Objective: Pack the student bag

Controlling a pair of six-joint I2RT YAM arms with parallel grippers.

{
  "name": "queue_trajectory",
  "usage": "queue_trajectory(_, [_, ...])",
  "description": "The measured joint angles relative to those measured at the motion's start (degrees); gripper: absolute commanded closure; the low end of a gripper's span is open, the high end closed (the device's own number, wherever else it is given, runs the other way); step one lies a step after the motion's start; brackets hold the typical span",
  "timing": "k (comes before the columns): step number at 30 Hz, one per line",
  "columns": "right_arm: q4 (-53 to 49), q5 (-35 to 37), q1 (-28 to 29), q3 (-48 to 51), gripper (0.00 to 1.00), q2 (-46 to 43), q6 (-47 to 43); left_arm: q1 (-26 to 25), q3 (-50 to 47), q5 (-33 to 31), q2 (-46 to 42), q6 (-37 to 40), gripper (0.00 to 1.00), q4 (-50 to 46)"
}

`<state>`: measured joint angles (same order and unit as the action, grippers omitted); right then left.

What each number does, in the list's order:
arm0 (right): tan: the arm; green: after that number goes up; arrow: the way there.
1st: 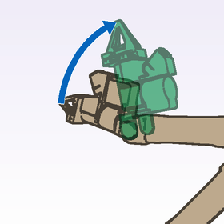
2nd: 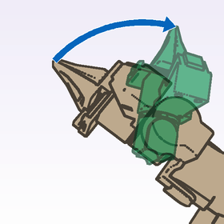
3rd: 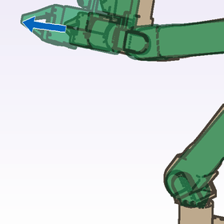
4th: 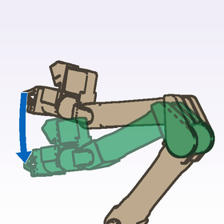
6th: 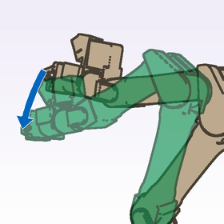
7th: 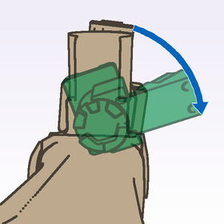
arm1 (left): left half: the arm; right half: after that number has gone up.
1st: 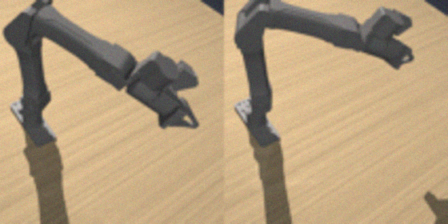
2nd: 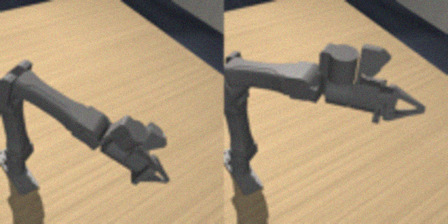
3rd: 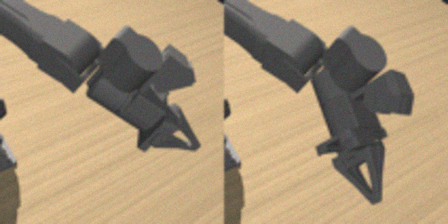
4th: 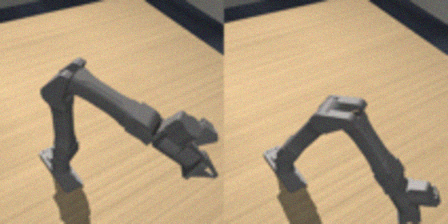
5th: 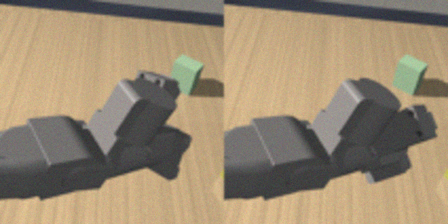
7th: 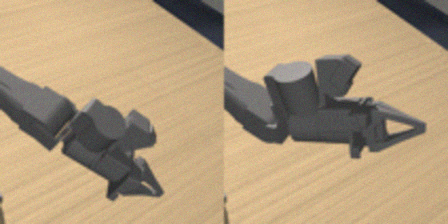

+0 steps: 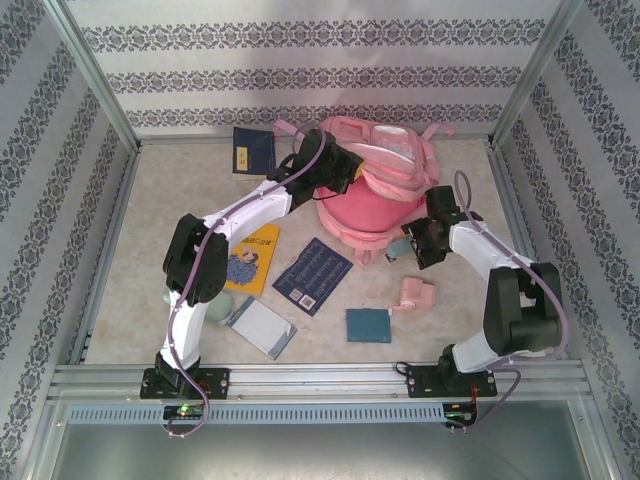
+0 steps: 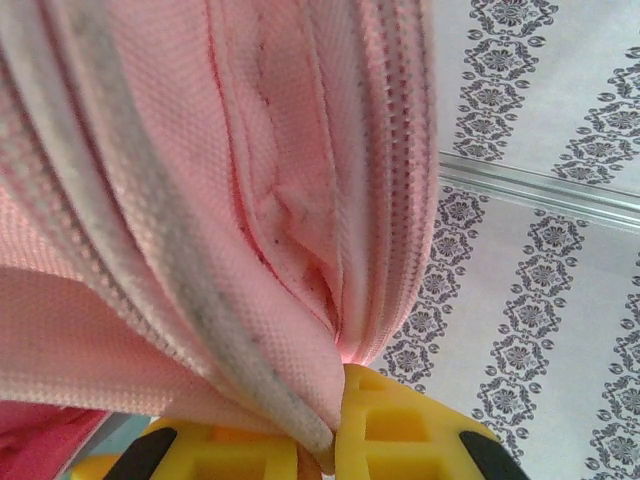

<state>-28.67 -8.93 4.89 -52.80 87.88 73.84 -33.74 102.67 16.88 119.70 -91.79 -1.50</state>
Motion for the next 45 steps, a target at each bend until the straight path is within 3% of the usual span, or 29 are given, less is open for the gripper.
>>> queue_trajectory(4, [2.7, -0.6, -0.3, -0.2, 0.41, 3.3, 0.4, 0.0, 1.5, 0.0, 0.8, -0.4, 1.0, -0.6])
queue_trajectory(9, [5.4, -1.5, -0.8, -0.2, 0.62, 4.8, 0.7, 0.1, 3.4, -0.2, 1.6, -0.8, 1.0, -1.1])
queue_trajectory(14, [3.9, -0.9, -2.2, -0.2, 0.73, 3.7, -0.2, 0.1, 4.3, -0.4, 2.3, -2.0, 1.0, -1.1])
queue_trajectory(24, [-5.2, 4.6, -2.5, 0.0, 0.79, -13.2, -3.6, 0.8, 8.2, -2.1, 3.5, -5.1, 1.0, -1.1])
queue_trajectory(28, [-5.4, 3.4, -2.2, 0.0, 0.88, -18.5, -4.2, 1.2, 10.7, -2.5, 4.3, -6.0, 1.0, -1.2])
queue_trajectory(31, [-3.5, 1.4, -0.6, 0.0, 0.89, -20.8, -3.2, 1.2, 12.4, -2.6, 5.1, -6.4, 1.0, -1.2])
queue_trajectory(39, [5.7, -0.8, 4.7, -0.1, 0.92, -21.4, 3.1, 1.2, 15.1, -3.2, 6.3, -7.0, 1.0, -1.8])
queue_trajectory(45, [18.5, 0.6, 7.7, -2.4, 0.92, -11.6, 10.3, 0.7, 16.6, -3.4, 7.0, -7.5, 1.0, -2.0])
